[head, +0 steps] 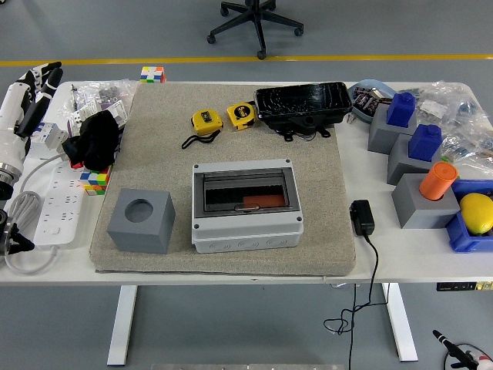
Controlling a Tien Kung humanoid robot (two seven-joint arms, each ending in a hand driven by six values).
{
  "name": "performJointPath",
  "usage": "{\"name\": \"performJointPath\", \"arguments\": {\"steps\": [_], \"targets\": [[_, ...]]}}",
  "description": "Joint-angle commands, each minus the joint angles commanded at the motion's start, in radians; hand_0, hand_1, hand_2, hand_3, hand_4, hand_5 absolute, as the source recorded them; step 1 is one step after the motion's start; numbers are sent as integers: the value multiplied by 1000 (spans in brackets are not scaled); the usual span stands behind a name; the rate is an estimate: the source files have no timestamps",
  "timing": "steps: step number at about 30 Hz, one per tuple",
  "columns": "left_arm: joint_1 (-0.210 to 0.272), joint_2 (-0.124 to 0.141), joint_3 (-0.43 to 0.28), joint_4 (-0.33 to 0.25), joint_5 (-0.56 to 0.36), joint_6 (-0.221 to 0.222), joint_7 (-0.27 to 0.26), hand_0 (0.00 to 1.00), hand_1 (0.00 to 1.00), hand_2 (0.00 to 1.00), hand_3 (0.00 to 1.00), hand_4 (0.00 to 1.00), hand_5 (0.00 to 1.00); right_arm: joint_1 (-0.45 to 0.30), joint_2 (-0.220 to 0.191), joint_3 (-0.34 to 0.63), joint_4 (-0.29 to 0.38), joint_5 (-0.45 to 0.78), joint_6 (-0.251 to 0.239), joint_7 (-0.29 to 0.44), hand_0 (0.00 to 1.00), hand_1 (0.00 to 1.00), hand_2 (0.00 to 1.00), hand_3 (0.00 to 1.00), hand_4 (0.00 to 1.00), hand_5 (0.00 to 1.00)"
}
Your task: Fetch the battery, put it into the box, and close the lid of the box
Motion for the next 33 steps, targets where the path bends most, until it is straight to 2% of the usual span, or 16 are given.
{"name": "performJointPath", "arguments": {"steps": [3, 11, 27, 33], "targets": [[0, -3, -4, 10, -30, -22, -14, 882, 892, 856, 830, 998, 998, 1, 0, -2, 0, 2, 0, 0, 867, 790, 770, 846, 998, 998], [1, -7, 1, 17, -67, -36, -35, 883, 900, 869, 841, 998, 998, 2, -1, 7, 0, -4, 0, 0, 867, 790, 770, 846, 998, 998], [2, -12, 14, 18, -82, -28, -32, 890, 917, 892, 858, 998, 998, -1, 3, 18, 0, -16, 1, 1, 867, 791, 771, 846, 998, 998], [4, -16, 27, 20, -87, -18, -35, 872, 901, 873, 848, 998, 998, -8, 2, 64, 0, -58, 14, 21, 869, 797, 773, 846, 998, 998]]}}
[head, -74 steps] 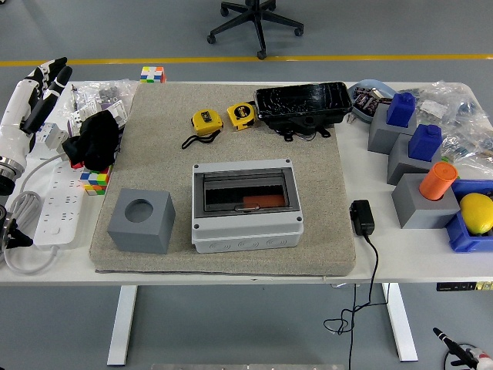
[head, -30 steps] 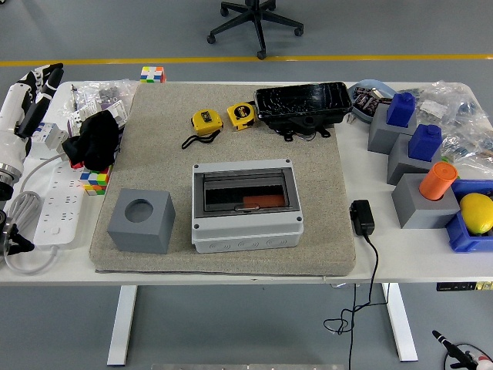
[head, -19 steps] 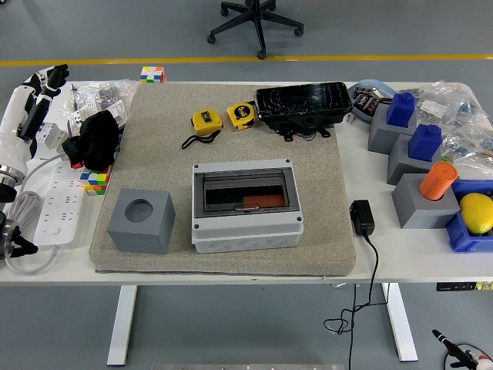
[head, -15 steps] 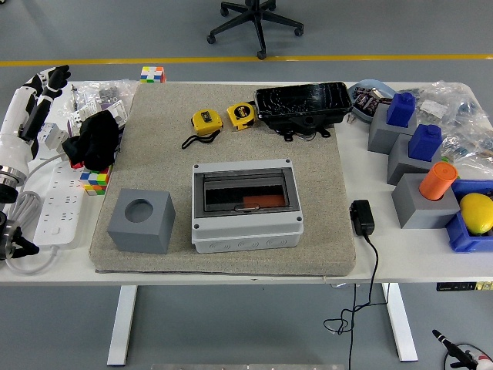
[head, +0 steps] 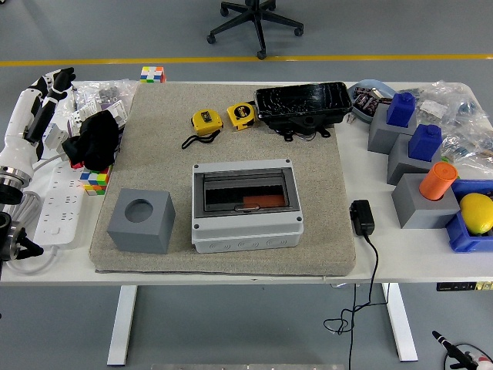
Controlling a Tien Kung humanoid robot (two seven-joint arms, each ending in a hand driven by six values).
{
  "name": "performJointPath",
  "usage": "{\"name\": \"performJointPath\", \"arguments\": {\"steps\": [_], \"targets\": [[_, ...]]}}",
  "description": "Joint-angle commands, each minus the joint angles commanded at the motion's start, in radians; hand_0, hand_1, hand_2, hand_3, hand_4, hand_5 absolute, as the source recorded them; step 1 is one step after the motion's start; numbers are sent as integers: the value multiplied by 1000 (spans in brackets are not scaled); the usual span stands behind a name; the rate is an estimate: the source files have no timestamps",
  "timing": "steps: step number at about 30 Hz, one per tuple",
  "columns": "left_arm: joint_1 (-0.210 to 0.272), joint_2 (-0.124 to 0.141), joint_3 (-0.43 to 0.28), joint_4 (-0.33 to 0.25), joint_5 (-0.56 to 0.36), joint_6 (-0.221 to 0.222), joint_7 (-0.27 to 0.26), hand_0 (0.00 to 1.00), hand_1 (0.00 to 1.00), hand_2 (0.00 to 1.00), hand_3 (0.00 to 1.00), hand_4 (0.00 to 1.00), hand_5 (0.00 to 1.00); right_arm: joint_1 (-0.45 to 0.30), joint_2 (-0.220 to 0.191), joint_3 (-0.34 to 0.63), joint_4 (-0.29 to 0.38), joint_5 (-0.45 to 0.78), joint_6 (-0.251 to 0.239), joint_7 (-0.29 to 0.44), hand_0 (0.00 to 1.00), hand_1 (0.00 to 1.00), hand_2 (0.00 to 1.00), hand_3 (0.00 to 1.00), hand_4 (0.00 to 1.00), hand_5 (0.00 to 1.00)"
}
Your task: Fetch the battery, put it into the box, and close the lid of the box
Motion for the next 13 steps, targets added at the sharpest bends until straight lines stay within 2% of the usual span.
{"name": "performJointPath", "arguments": {"steps": [4, 13], "targets": [[1, -2, 8, -1, -4, 9, -2, 862, 896, 866, 845, 998, 998, -4, -6, -55, 0, 31, -5, 19, 875, 822, 795, 860, 998, 998], [2, -9, 41, -2, -10, 20, 0, 847, 891, 858, 834, 998, 998, -17, 0, -103, 0, 57, -5, -5, 867, 808, 783, 848, 998, 998]]}}
